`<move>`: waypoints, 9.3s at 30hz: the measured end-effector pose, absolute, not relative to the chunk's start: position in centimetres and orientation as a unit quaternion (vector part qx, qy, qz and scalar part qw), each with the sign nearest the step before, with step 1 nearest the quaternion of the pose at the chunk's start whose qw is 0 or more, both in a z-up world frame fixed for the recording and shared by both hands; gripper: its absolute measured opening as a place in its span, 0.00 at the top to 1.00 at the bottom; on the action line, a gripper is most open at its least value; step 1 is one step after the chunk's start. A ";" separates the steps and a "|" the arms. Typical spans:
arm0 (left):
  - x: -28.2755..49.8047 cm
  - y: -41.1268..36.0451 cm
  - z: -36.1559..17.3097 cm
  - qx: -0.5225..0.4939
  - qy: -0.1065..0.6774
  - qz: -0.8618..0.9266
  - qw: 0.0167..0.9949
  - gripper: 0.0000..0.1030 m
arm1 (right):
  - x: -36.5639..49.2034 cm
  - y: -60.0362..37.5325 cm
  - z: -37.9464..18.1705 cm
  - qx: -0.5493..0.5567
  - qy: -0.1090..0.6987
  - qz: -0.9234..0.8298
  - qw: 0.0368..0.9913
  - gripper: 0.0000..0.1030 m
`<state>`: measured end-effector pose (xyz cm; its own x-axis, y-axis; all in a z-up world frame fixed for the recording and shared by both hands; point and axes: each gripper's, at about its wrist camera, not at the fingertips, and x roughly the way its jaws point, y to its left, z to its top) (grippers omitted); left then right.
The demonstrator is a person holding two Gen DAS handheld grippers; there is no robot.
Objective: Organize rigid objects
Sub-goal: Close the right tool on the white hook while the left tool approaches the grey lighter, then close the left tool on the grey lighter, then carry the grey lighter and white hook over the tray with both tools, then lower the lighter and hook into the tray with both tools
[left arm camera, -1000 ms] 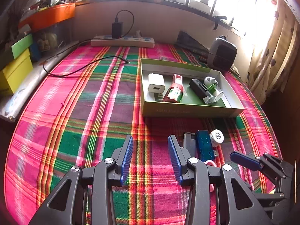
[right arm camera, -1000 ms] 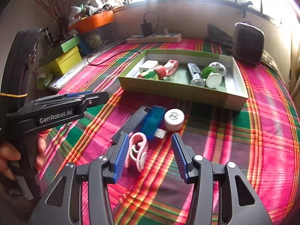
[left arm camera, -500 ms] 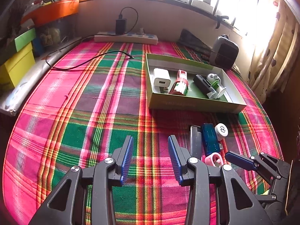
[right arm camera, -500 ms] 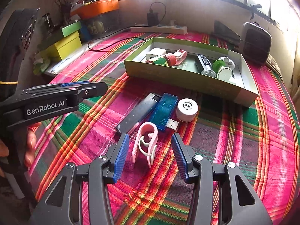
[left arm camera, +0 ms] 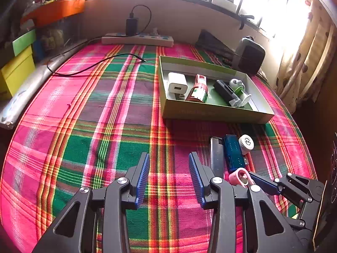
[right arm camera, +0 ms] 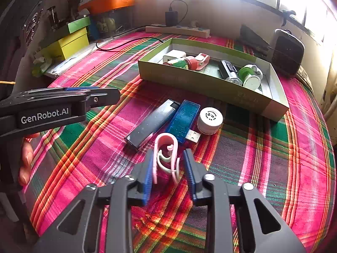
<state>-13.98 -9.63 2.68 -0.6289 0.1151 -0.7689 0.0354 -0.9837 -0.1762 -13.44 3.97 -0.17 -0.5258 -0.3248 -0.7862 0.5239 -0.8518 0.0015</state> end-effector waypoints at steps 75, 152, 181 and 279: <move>-15.9 -4.2 0.9 -0.446 -0.005 0.894 0.043 0.79 | -14.7 10.4 0.4 0.421 0.040 -0.882 0.206 0.76; -16.0 -4.4 5.7 -0.403 -0.024 0.912 0.066 0.79 | -17.0 10.7 5.0 0.377 0.045 -0.903 0.203 0.76; -20.3 -2.6 6.7 -0.393 -0.020 0.916 0.080 0.79 | -23.0 12.4 6.1 0.371 0.035 -0.910 0.181 0.76; -26.8 -1.4 2.7 -0.436 -0.042 0.895 0.081 0.80 | -30.8 11.7 1.7 0.424 0.062 -0.887 0.171 0.75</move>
